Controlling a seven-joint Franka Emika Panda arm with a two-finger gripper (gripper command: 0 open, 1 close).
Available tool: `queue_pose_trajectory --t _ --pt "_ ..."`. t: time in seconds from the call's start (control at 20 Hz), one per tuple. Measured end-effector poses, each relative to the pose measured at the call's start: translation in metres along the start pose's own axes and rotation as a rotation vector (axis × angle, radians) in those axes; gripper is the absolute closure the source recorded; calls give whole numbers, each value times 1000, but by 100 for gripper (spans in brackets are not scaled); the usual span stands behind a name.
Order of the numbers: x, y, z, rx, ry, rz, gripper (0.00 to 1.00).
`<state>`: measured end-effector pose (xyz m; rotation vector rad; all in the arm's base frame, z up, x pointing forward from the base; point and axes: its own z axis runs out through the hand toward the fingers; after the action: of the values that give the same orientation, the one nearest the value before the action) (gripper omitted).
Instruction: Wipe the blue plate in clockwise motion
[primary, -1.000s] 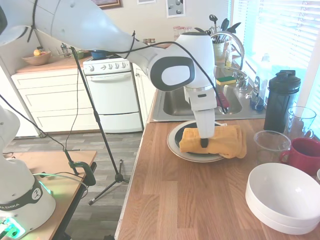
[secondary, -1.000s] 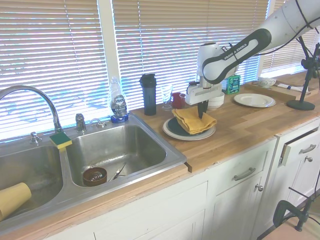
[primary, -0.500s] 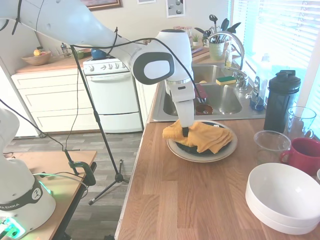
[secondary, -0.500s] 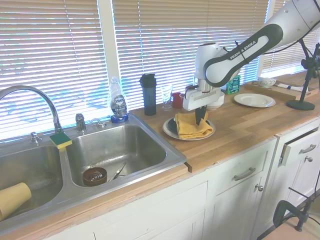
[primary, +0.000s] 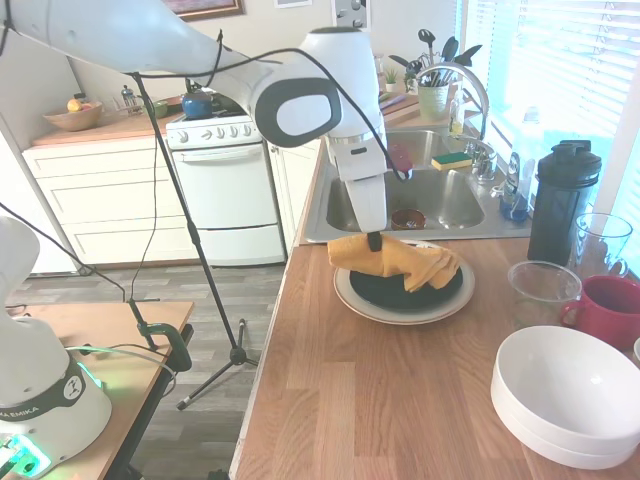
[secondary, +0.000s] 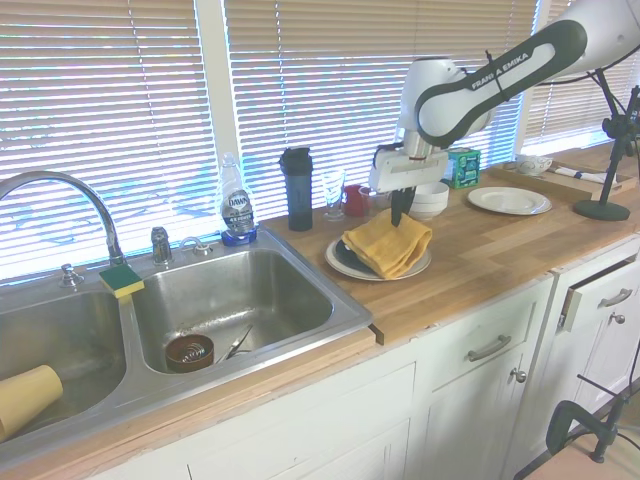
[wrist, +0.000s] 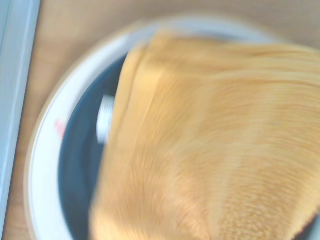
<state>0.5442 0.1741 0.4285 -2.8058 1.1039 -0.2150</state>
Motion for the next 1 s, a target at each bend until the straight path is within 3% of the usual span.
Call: queue_pose_trajectory --t 0.3,1.0 --pt "40 31 -32 27 11 56 100" --pt "87 136 -35 10 10 146 100"
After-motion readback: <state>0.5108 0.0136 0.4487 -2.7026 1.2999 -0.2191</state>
